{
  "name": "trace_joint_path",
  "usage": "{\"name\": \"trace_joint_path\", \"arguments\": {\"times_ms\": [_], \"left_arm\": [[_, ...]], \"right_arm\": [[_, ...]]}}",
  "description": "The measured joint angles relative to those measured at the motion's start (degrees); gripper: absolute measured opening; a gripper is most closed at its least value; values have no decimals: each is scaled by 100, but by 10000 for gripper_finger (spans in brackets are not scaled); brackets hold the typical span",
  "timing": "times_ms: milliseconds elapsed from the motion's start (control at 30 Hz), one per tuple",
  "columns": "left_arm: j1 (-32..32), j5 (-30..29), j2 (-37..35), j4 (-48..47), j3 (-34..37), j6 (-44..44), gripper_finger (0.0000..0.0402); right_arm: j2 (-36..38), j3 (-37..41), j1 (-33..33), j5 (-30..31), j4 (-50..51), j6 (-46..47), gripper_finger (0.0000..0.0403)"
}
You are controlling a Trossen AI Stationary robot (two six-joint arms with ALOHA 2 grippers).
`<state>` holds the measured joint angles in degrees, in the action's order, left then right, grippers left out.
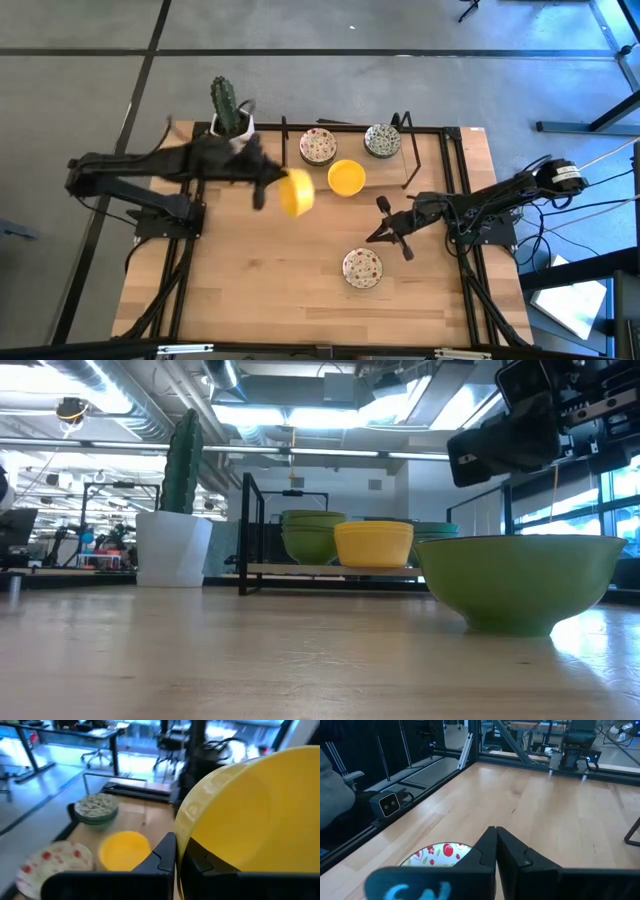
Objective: Pick & Place Mini bowls
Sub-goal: Stack the yellow bowl on top of the yellow bowl on the shelf
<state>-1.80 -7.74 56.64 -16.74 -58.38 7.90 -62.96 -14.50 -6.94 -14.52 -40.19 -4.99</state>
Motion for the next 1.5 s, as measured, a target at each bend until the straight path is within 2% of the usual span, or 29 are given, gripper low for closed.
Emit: {"name": "trace_joint_path", "arguments": {"times_ms": [200, 333, 500, 700, 1100, 1500], "left_arm": [[-1046, 704, 1721, -1460, -1904, -748, 3], [-1539, 938, 2748, -1966, -2873, -1023, 3], [-1868, 1136, 3890, -2528, -4027, -1276, 3], [-1984, 1249, 4995, -2987, -5086, -1481, 3], [-2063, 1324, 6472, -3929, -6113, -1727, 3], [-2039, 1234, 6750, -4130, -6293, -1871, 3]], "right_arm": [[-105, 0, 2, -2, -76, -25, 8], [-107, 0, 1, -2, -76, -156, 8], [-108, 0, 2, -2, -71, -170, 8], [-107, 0, 2, -2, -71, -172, 8], [-107, 0, 2, -4, -73, -103, 8], [-107, 0, 2, -4, -73, -103, 8]]}}
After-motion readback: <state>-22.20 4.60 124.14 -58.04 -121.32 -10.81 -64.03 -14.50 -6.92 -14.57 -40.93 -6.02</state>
